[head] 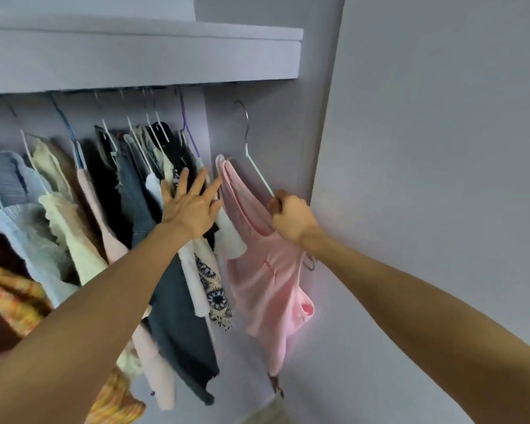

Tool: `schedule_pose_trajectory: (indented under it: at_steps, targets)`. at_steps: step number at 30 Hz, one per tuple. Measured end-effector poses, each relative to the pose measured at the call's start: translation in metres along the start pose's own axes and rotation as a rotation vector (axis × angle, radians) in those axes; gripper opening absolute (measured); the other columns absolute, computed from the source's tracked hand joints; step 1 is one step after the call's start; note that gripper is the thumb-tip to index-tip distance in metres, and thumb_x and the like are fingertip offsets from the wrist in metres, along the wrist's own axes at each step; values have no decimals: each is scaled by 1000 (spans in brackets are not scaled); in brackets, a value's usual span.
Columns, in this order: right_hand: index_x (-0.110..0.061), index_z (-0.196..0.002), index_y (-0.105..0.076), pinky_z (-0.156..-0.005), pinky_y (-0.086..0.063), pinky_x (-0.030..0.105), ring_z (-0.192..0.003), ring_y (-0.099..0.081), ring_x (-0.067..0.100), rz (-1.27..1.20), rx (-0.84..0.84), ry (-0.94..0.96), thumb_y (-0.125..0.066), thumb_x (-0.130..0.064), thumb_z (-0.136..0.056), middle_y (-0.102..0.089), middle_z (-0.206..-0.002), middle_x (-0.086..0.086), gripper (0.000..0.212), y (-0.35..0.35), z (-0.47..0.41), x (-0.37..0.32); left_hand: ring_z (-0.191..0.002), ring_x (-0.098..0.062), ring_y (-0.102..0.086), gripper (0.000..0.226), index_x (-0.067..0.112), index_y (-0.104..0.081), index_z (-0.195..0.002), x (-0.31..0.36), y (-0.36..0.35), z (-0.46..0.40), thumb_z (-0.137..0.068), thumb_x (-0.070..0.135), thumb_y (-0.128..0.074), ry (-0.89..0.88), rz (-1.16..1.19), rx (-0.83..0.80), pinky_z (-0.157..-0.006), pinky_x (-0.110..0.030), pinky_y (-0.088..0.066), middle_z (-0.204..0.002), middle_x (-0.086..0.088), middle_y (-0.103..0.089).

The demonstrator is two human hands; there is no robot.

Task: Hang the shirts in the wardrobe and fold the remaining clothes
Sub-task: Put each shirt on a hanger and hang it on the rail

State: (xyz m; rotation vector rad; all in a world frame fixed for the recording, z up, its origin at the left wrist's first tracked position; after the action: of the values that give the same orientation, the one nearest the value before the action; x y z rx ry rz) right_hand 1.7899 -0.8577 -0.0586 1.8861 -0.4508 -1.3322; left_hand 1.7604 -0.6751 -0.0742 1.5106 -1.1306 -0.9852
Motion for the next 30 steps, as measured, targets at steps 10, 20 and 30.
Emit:
schedule_pose_trajectory:
  at_steps: [10, 20, 30]
  targets:
    - [-3, -107, -56, -76, -41, 35, -103, -56, 41, -33, 198, 96, -38, -12, -92, -61, -111, 22, 25, -20, -99, -61, -144, -27, 8, 56, 37, -1, -148, -25, -5, 1, -96, 53, -14, 22, -62, 108, -112, -52, 10, -158, 0, 7]
    - [1, -108, -60, -80, -42, 28, -110, -56, 35, -50, 18, 19, -44, -14, -93, -60, -119, 20, 27, -56, -169, -73, -145, -24, 6, 56, 33, 1, -148, -26, -9, 3, -97, 50, -14, 13, -114, 130, -113, -50, 8, -158, -4, 5]
    - [-2, -126, -47, -94, -40, 36, -120, -44, 31, 14, -27, 142, -37, -3, -90, -45, -129, 19, 38, -72, -117, -53, -144, -23, 14, 60, 30, 7, -148, -22, -8, 9, -98, 47, -21, 43, -124, 58, -112, -50, 12, -157, -4, 11]
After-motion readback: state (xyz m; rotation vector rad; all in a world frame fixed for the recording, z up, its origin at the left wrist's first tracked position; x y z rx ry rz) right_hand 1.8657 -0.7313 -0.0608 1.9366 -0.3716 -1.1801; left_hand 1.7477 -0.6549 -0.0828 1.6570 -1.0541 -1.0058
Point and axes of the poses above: each hand's wrist, its own z-axis away from the middle knuckle, its own y-axis out of the back of the hand, x = y × z, the point moved 10 cm from there along -z, towards the middle knuckle
